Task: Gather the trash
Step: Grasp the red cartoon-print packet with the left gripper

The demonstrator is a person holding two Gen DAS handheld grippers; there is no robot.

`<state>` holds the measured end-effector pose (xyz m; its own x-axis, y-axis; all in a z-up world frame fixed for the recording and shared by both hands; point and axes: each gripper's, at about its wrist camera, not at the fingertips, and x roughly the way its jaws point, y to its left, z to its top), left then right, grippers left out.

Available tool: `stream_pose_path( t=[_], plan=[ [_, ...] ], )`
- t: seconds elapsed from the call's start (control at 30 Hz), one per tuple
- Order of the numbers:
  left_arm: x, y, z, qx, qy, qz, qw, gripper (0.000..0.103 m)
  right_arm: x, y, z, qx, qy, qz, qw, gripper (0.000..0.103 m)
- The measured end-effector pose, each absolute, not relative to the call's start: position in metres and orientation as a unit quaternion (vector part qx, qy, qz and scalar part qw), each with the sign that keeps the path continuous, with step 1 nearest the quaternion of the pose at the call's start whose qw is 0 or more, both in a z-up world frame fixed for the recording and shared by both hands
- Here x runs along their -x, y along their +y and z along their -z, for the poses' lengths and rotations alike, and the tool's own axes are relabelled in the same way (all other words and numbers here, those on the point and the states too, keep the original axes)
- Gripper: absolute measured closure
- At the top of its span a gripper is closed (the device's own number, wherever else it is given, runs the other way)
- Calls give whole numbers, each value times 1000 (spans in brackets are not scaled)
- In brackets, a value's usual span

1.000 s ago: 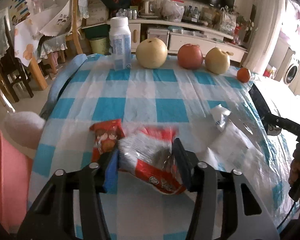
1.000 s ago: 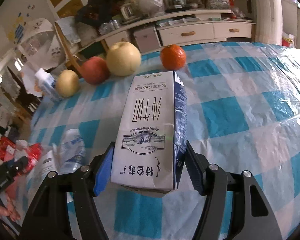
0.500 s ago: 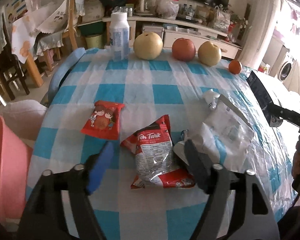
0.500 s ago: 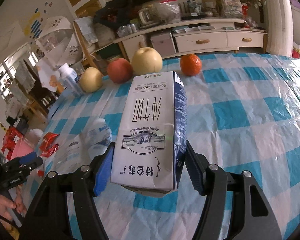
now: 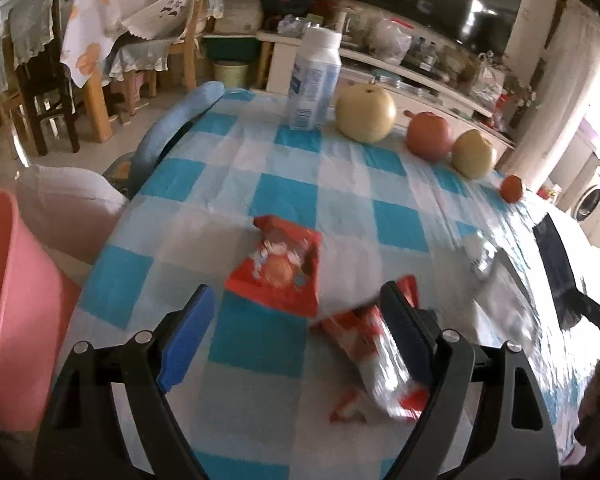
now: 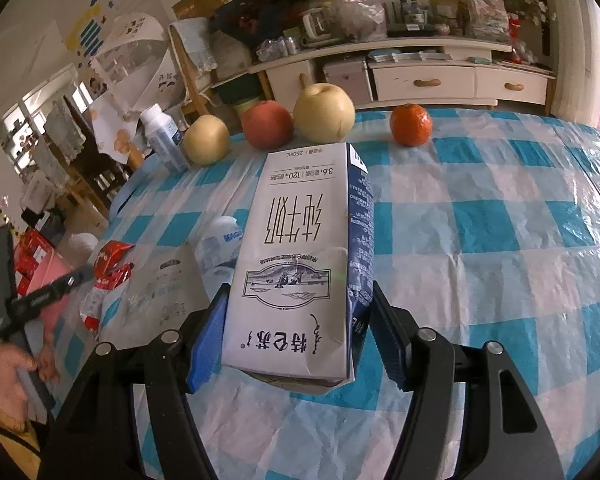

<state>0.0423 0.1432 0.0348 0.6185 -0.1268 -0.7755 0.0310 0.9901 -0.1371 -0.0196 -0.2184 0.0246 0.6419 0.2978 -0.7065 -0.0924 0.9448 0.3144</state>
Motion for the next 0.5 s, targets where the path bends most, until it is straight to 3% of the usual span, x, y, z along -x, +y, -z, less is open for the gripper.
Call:
stream_pose_path(
  t=[0.1, 0.37, 0.4, 0.5],
  plan=[
    [-58, 142, -30, 43, 438, 36, 897, 21, 19, -213, -24, -117, 410, -113, 897, 37],
    [-80, 141, -10, 7, 465, 26, 885, 42, 17, -207, -25, -111, 412, -120, 897, 37],
    [-80, 139, -10, -3, 464, 23, 886, 48, 18, -204, -26, -110, 410, -122, 897, 37],
    [-77, 140, -11, -3, 462, 23, 886, 50, 19, -197, -29, -106, 406, -129, 898, 37]
  ],
)
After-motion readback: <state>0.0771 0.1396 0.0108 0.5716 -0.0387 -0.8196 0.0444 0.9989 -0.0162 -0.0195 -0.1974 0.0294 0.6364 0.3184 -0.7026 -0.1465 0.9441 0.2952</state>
